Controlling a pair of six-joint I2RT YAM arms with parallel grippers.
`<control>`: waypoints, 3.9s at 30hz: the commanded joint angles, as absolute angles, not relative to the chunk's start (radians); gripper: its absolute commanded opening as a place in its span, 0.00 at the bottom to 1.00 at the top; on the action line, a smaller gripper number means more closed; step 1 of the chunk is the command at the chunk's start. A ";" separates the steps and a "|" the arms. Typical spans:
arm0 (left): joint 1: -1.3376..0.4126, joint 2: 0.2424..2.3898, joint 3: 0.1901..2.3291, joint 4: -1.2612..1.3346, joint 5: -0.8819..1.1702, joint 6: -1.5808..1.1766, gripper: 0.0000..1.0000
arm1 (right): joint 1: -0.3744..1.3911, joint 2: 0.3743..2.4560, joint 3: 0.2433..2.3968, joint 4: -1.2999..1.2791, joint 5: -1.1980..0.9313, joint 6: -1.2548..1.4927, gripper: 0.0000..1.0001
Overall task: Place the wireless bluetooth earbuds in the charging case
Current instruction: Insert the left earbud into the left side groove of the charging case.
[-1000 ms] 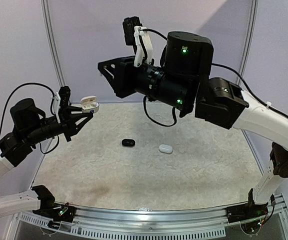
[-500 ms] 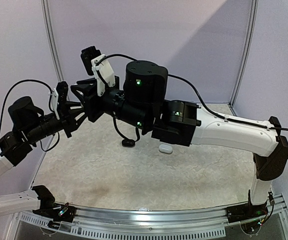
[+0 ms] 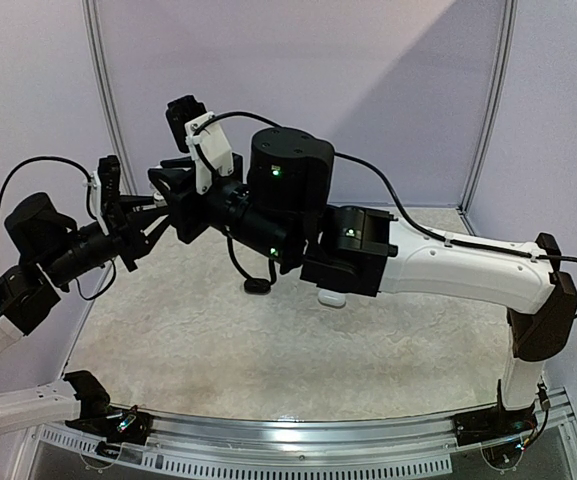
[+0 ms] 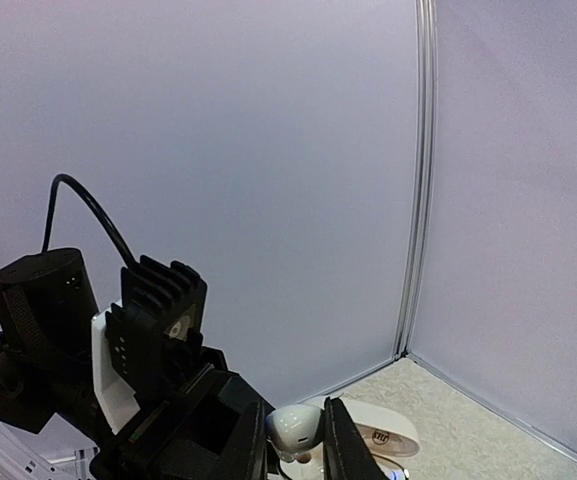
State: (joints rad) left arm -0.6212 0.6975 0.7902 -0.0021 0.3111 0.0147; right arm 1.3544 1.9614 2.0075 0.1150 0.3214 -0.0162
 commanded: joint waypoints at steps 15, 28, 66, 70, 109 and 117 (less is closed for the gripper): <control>-0.642 0.690 0.815 0.036 0.345 0.004 0.00 | 1.345 2.010 2.023 0.096 0.326 -0.013 0.00; -0.641 0.683 0.809 0.038 0.336 0.006 0.00 | 1.335 2.015 1.995 0.083 0.338 -0.011 0.00; -0.643 0.691 0.816 0.003 0.287 -0.007 0.00 | 1.334 2.103 2.107 -0.060 0.344 -0.007 0.24; -0.643 0.694 0.818 0.003 0.294 -0.019 0.00 | 1.334 2.103 2.111 -0.065 0.351 -0.016 0.22; -0.649 0.706 0.813 -0.042 0.273 -0.057 0.00 | 1.334 2.153 2.293 -0.265 0.444 0.048 0.15; -0.650 0.710 0.811 -0.031 0.238 0.042 0.00 | 1.334 2.150 2.299 -0.285 0.435 0.104 0.07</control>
